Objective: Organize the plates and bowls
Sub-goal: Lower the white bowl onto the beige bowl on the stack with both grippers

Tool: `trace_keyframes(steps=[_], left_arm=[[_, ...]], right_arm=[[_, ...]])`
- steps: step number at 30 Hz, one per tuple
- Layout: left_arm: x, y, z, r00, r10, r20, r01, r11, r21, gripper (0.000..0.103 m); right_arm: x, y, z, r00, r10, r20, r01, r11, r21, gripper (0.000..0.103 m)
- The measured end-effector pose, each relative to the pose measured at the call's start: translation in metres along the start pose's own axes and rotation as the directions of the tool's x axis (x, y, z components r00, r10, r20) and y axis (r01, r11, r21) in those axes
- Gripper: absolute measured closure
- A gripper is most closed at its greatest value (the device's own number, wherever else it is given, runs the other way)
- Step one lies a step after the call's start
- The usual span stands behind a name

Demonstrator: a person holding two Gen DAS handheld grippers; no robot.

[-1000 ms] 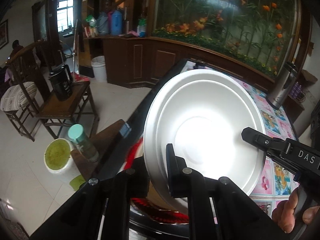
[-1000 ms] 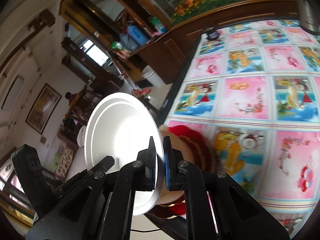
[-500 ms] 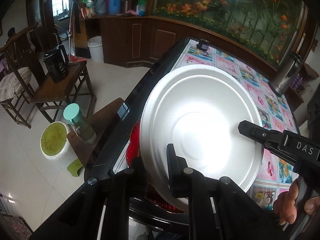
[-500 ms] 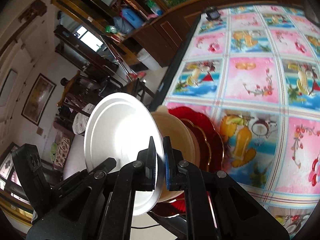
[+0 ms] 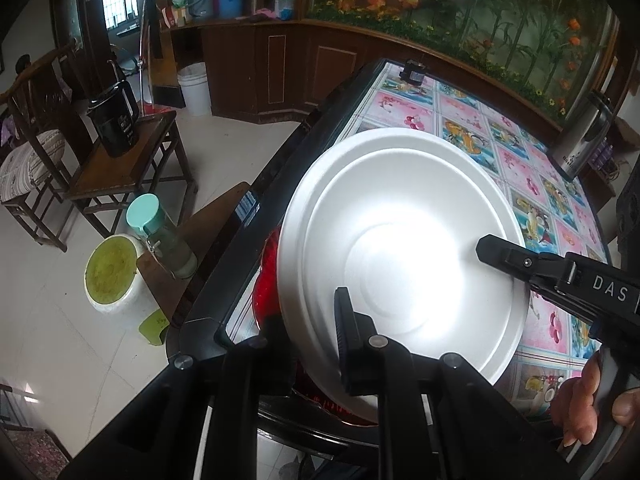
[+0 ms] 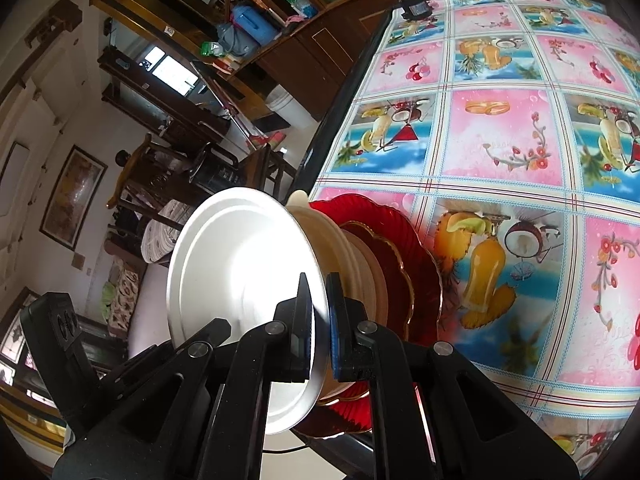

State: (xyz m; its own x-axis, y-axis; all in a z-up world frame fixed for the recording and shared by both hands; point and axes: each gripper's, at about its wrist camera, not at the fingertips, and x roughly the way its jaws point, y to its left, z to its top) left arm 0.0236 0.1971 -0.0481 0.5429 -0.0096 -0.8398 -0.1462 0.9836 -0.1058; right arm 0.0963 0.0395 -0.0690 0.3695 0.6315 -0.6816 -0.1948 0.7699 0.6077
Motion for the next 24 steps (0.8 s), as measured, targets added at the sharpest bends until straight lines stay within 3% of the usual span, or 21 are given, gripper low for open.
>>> trace_keyframes(steps=[24], left_arm=[[0.0043, -0.0074, -0.0011, 0.998, 0.057, -0.002, -0.057, 0.998, 0.031, 0.084]], right_arm=[[0.006, -0.0062, 0.0011, 1.0, 0.003, -0.004, -0.003, 1.0, 0.009, 0.096]])
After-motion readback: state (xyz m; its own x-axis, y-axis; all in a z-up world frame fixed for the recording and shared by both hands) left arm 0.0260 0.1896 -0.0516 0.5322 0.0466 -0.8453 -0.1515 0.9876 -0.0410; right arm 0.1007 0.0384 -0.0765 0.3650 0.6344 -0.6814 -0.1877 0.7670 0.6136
